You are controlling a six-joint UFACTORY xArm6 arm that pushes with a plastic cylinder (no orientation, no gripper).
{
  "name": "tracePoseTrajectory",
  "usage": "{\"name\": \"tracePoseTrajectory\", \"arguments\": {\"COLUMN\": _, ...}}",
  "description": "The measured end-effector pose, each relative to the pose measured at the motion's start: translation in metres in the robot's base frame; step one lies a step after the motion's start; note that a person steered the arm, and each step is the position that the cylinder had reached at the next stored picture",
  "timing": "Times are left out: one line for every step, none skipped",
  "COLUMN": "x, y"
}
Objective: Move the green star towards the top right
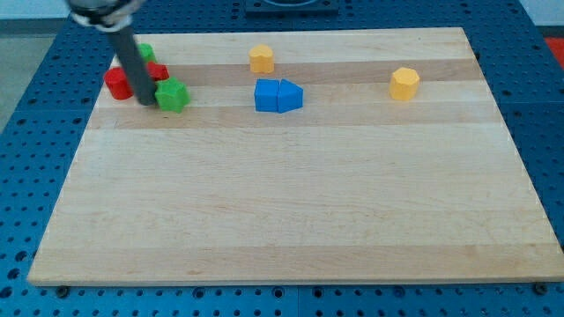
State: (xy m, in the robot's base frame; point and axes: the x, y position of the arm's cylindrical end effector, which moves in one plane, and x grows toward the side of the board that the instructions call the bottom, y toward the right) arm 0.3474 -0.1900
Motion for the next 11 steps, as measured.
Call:
{"name": "tracePoseTrajectory", "arguments": {"x": 0.000, "y": 0.028}}
{"name": "tracePoseTrajectory", "arguments": {"x": -0.003, "y": 0.036}}
{"name": "tracePoseTrajectory", "arguments": {"x": -0.015, "y": 0.103}}
{"name": "tracePoseTrajectory", "arguments": {"x": -0.027, "y": 0.169}}
{"name": "tracePoseTrajectory", "arguments": {"x": -0.030, "y": 0.126}}
{"name": "tracePoseTrajectory", "arguments": {"x": -0.012, "y": 0.145}}
{"name": "tracePoseTrajectory", "arguments": {"x": -0.010, "y": 0.198}}
{"name": "tracePoseTrajectory", "arguments": {"x": -0.039, "y": 0.252}}
{"name": "tracePoseTrajectory", "arguments": {"x": -0.079, "y": 0.285}}
{"name": "tracePoseTrajectory", "arguments": {"x": -0.079, "y": 0.255}}
{"name": "tracePoseTrajectory", "arguments": {"x": -0.112, "y": 0.238}}
